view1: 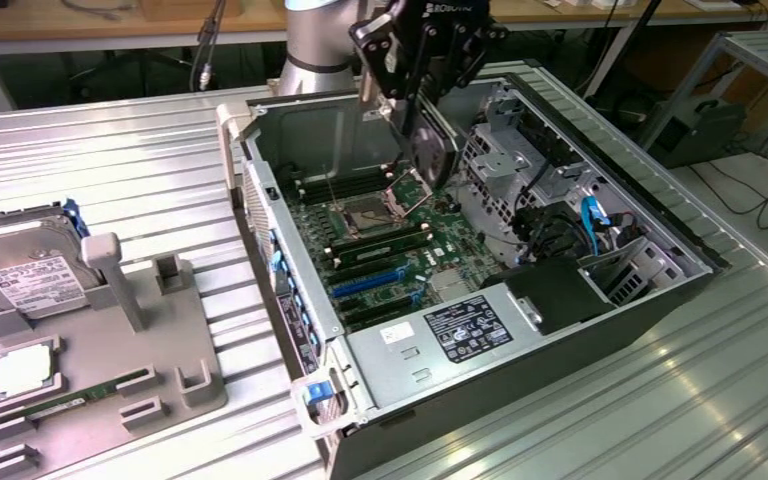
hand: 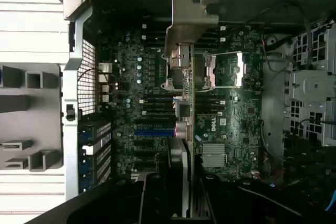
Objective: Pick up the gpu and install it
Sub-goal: 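Pick up the gpu and move the gpu toward the slot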
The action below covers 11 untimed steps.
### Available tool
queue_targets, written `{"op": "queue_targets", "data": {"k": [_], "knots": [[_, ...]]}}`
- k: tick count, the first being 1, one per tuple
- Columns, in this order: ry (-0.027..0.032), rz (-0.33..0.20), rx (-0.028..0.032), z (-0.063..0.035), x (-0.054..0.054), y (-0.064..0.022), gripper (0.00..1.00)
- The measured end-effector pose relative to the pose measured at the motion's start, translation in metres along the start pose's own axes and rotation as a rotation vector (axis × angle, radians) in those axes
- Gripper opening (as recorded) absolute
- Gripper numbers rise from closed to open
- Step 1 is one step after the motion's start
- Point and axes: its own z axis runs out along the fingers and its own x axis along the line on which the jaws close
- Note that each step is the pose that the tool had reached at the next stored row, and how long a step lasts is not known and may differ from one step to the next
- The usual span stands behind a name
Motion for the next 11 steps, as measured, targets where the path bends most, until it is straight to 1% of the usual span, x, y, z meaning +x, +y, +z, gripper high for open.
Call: {"op": "queue_targets", "data": {"k": [2,8,11], "knots": [[-0.0001,0.004,0.0001,0.0001,-0.0039,0.0,0.28],[-0.0002,0.005,0.0001,0.0,-0.0084,-0.0001,0.28],[-0.0002,0.005,0.0002,0.0,-0.009,-0.0001,0.28]]}}
